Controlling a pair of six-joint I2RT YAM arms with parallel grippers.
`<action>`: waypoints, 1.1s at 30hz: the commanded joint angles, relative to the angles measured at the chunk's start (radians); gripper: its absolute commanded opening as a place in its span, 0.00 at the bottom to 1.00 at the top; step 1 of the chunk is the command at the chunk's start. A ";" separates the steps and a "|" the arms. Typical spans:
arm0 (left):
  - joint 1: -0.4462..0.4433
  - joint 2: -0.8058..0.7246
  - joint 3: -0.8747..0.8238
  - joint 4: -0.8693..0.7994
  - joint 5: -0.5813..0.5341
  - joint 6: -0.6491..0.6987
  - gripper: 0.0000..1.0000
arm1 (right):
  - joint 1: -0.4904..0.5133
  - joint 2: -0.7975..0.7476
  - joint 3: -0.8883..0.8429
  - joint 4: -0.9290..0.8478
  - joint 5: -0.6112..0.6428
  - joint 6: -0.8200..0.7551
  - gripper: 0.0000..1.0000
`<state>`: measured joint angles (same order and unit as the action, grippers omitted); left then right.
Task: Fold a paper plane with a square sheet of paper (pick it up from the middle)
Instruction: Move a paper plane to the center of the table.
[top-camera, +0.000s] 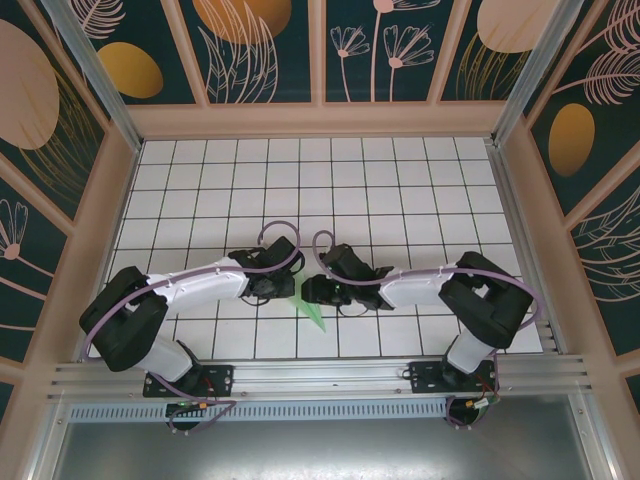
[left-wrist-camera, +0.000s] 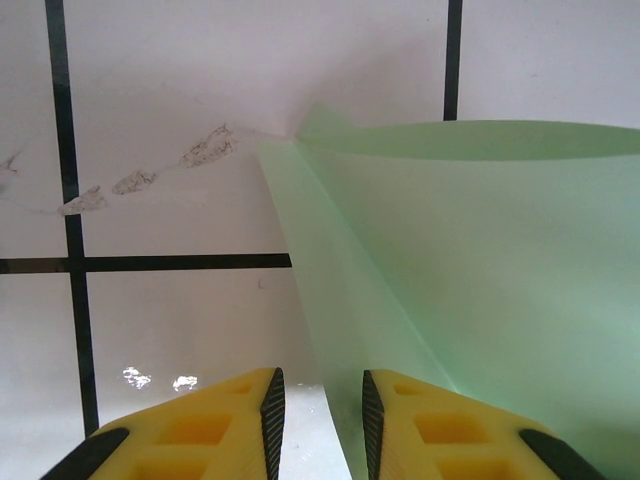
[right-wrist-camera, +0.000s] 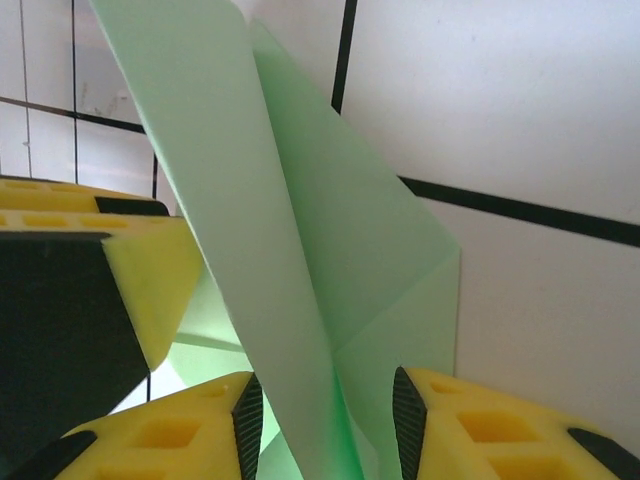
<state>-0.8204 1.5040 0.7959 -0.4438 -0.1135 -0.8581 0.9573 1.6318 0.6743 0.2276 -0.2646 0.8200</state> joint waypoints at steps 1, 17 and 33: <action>0.002 -0.008 -0.003 0.019 -0.008 0.000 0.30 | 0.018 0.007 0.028 -0.020 -0.017 -0.028 0.43; 0.003 -0.002 0.000 0.025 0.004 0.002 0.30 | 0.052 0.016 0.050 -0.074 0.019 -0.073 0.49; 0.002 -0.005 -0.005 0.027 0.007 0.004 0.29 | 0.060 0.045 0.075 -0.137 0.066 -0.096 0.37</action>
<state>-0.8204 1.5040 0.7959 -0.4217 -0.1101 -0.8577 1.0080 1.6524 0.7166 0.1272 -0.2291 0.7376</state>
